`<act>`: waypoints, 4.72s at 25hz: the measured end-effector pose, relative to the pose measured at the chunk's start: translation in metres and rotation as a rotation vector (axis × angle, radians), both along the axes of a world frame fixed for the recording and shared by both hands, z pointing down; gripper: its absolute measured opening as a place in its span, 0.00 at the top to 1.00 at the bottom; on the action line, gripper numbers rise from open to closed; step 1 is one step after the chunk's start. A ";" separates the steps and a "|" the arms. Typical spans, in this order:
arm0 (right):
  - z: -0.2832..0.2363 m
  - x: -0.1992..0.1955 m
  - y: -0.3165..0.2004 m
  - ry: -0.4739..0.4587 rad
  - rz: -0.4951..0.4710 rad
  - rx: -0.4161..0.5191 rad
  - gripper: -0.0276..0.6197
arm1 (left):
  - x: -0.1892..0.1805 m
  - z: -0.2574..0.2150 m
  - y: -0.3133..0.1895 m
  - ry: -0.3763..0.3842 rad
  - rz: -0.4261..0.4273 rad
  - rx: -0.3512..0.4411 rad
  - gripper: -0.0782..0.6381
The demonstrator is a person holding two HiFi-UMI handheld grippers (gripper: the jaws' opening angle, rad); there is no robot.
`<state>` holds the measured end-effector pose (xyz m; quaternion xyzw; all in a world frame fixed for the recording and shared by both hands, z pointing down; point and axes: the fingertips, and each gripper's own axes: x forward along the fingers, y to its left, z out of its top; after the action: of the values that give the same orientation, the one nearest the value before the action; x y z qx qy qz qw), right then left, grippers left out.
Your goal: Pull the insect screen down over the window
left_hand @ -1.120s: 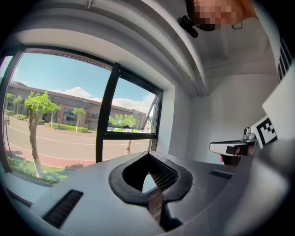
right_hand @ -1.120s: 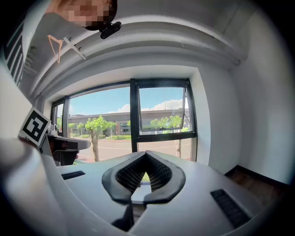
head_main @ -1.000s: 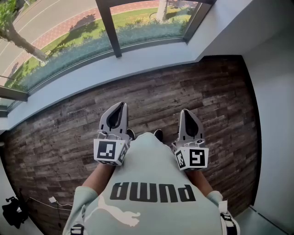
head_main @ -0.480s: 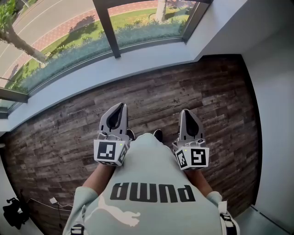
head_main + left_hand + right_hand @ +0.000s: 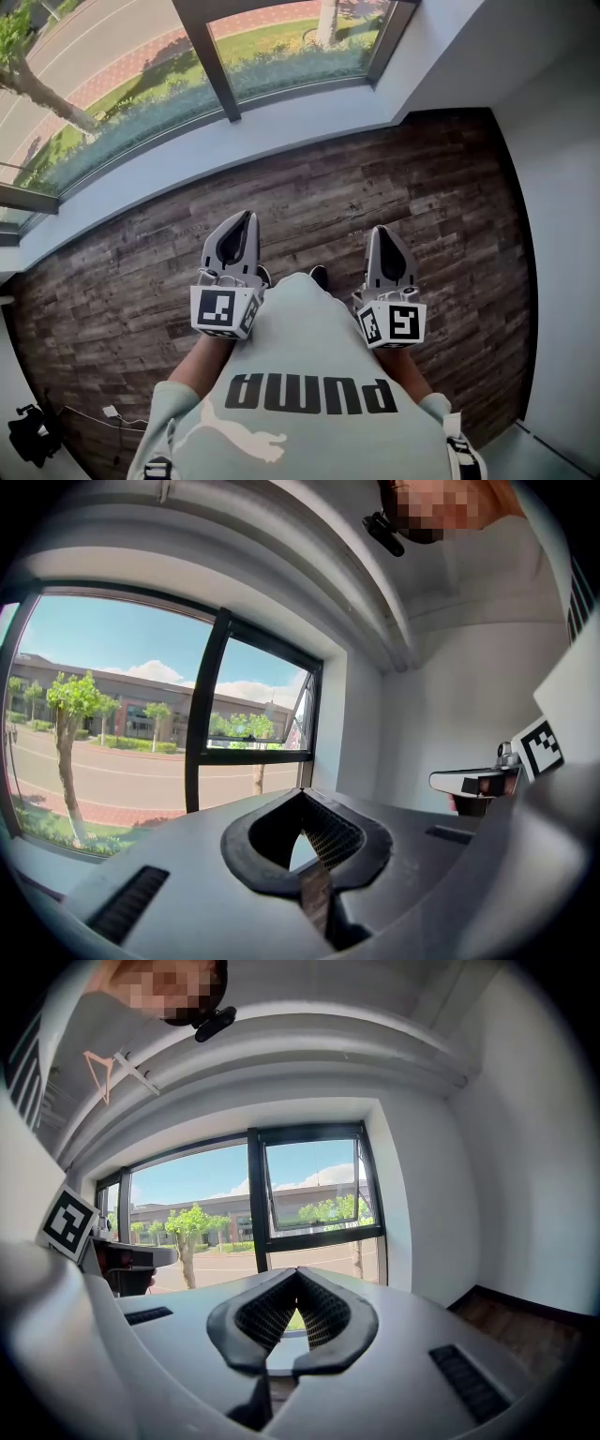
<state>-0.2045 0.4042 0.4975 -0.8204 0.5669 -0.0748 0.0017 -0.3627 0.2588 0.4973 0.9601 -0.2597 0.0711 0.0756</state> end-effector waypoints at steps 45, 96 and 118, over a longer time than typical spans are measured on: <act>-0.005 0.262 -0.222 0.106 0.136 -0.105 0.95 | 0.281 0.006 -0.251 0.051 0.119 0.047 0.87; -0.478 0.644 -0.697 1.317 -0.111 0.184 0.76 | 0.478 -0.410 -0.673 -0.666 -0.481 1.048 0.41; -0.588 0.659 -0.754 1.652 0.051 -0.187 0.70 | 0.440 -0.562 -0.748 -1.001 -0.669 1.206 0.36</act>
<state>0.4545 -0.3502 -0.0902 -0.6205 0.3584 0.5046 -0.4815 0.0773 -0.4893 -0.0648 0.5643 -0.5261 0.3107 -0.5553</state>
